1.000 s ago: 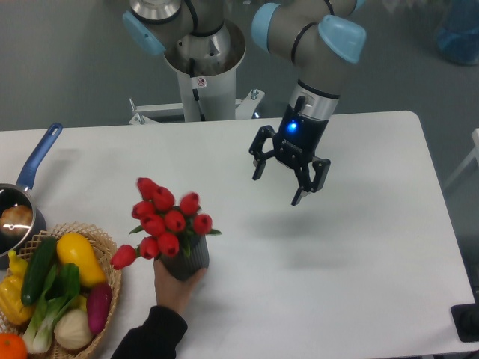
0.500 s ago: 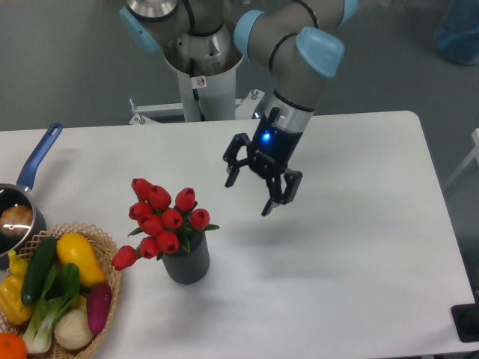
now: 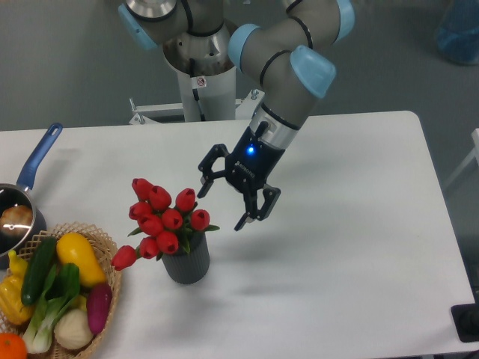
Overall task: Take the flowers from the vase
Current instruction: 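Lower the open gripper around the tulip stems above the vase rim, then close the gripper on the tulip bunch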
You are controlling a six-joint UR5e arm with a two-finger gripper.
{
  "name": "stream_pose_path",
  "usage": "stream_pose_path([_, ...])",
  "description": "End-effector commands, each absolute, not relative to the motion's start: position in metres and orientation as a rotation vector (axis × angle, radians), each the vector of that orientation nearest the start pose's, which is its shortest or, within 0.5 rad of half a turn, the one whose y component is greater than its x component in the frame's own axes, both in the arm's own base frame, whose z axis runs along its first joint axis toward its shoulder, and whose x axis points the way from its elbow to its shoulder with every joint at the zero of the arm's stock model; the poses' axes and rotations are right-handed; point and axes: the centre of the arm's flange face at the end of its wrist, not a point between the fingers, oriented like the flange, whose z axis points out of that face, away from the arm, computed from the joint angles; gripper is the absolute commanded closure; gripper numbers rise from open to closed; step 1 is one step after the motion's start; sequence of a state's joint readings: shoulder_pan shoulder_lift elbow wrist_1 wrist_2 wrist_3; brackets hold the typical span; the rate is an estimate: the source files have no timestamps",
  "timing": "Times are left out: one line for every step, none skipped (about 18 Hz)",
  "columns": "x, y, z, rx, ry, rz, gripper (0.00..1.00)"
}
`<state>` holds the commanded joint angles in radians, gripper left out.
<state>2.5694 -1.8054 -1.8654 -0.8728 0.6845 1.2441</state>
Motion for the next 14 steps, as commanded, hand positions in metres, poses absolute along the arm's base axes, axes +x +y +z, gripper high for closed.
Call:
stream_pose_path([-0.345, 0.476, 0.33, -2.215, 0.365, -0.312, 0.0])
stream_pose_path([-0.343, 0.477, 0.33, -2.205, 0.367, -0.321, 0.0])
stream_pose_path([-0.339, 0.481, 0.329, -2.203, 0.377, -0.328, 0.0])
stream_pose_path([-0.337, 0.482, 0.329, -2.203, 0.379, -0.331, 0.0])
stream_pose_path([-0.334, 0.484, 0.329, -2.202, 0.385, -0.334, 0.0])
stream_pose_path([-0.331, 0.486, 0.329, -2.201, 0.392, -0.337, 0.0])
stream_pose_path([-0.33, 0.486, 0.329, -2.2, 0.392, -0.34, 0.0])
stream_pose_path([-0.328, 0.488, 0.329, -2.201, 0.397, -0.343, 0.0])
stream_pose_path([-0.326, 0.489, 0.328, -2.201, 0.399, -0.344, 0.0])
stream_pose_path([-0.325, 0.49, 0.328, -2.2, 0.403, -0.346, 0.0])
stream_pose_path([-0.324, 0.49, 0.328, -2.2, 0.404, -0.346, 0.03])
stream_pose_path([-0.324, 0.49, 0.328, -2.199, 0.404, -0.347, 0.13])
stream_pose_path([-0.323, 0.491, 0.329, -2.197, 0.407, -0.349, 0.26])
stream_pose_path([-0.32, 0.493, 0.33, -2.188, 0.41, -0.357, 0.42])
